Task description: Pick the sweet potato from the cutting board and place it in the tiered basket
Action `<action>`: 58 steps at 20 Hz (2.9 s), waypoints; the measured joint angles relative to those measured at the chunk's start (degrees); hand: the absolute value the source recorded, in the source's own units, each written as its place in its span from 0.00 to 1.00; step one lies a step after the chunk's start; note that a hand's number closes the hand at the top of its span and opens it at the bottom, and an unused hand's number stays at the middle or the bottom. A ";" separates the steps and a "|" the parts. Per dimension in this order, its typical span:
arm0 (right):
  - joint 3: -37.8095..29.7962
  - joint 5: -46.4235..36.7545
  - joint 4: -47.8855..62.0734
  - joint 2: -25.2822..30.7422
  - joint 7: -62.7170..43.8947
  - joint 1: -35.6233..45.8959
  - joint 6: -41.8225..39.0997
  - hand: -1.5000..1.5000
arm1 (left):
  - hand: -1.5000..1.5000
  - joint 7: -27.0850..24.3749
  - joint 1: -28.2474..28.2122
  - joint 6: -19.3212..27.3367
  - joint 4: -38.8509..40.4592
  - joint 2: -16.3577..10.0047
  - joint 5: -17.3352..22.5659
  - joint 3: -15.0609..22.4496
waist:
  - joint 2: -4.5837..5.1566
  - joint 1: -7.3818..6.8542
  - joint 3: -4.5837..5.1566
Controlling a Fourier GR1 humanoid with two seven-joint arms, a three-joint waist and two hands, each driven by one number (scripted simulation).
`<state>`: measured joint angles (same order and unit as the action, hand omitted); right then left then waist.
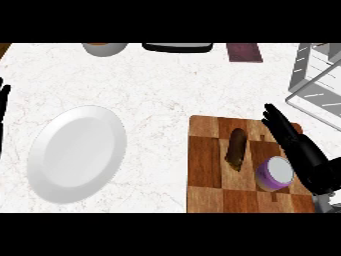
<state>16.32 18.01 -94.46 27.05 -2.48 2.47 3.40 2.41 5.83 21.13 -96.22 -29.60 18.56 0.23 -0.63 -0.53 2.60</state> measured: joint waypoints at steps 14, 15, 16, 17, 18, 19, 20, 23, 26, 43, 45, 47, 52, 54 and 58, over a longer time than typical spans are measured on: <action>-8.19 -12.21 4.03 -12.34 16.52 -9.01 26.60 0.00 | 0.50 3.91 -11.35 -9.50 12.06 -1.63 0.46 5.23 | 0.23 2.10 -1.16; -8.14 -15.21 4.95 -10.73 14.96 -10.32 28.76 0.00 | 0.50 3.83 -11.60 -9.78 12.17 -1.63 0.31 5.54 | 0.30 1.92 -0.88; -7.81 -18.12 5.90 -9.06 13.14 -11.59 30.45 0.00 | 0.50 3.98 -11.40 -10.12 12.32 -1.81 0.31 5.62 | 0.47 1.85 -0.70; -7.36 -20.83 7.04 -7.42 10.96 -12.80 31.75 0.00 | 0.50 4.06 -11.17 -10.40 12.57 -1.98 0.30 5.64 | 0.70 1.70 -0.65; -6.82 -23.43 7.93 -5.92 8.54 -13.79 32.89 0.00 | 0.50 4.02 -11.15 -10.68 12.79 -1.84 0.33 5.86 | 0.89 1.41 -0.63; -6.42 -25.84 8.50 -4.51 5.79 -14.61 33.93 0.00 | 0.50 4.07 -11.05 -10.99 12.76 -2.06 0.34 5.88 | 0.95 1.05 -0.64; -5.86 -28.08 8.82 -3.21 2.79 -15.06 34.54 0.00 | 0.50 4.22 -10.95 -11.05 12.91 -1.97 0.17 6.17 | 1.03 0.71 -0.63; -3.56 -32.82 7.98 0.25 -7.41 -15.46 32.99 0.00 | 0.50 4.33 -10.45 -11.84 13.20 -2.09 0.05 6.59 | 1.02 -0.34 -0.57; -1.08 -35.43 5.67 3.36 -18.00 -13.79 28.04 0.00 | 0.50 4.64 -9.60 -12.35 13.74 -2.00 -0.33 7.22 | 0.96 -1.16 -0.52; 8.44 -40.91 3.27 -4.02 -66.03 17.20 2.10 0.00 | 0.50 3.05 -7.29 -15.35 19.55 -1.17 -0.22 5.89 | 0.71 -1.05 -2.31; 8.86 -41.63 4.11 -5.29 -67.29 18.16 0.89 0.00 | 0.50 3.44 -7.44 -15.06 19.19 -0.88 -0.37 5.91 | 0.57 -0.65 -2.35; 8.43 -42.07 5.27 -6.00 -68.03 19.04 -0.30 0.00 | 0.50 3.05 -7.92 -14.78 19.18 -0.58 -0.71 5.84 | 0.50 -0.36 -2.38; 6.21 -42.49 4.06 -6.79 -68.72 18.30 -2.38 0.00 | 0.50 3.00 -8.41 -15.18 19.36 -0.78 -0.42 4.59 | 0.33 0.59 -2.43; 6.15 -42.71 3.22 -7.60 -68.79 17.12 -2.92 0.00 | 0.50 2.40 -8.19 -15.28 20.44 -0.24 -0.74 4.48 | 0.37 0.81 -2.45; 4.69 -42.61 2.45 -8.68 -68.61 16.10 -4.20 0.00 | 0.50 2.97 -8.29 -15.05 19.50 0.17 -1.23 4.35 | 0.41 0.74 -2.51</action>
<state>21.00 -24.60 -92.02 18.36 -71.09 18.57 -0.80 5.37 -2.46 6.09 -76.72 -29.43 17.33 4.58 -0.22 0.21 0.09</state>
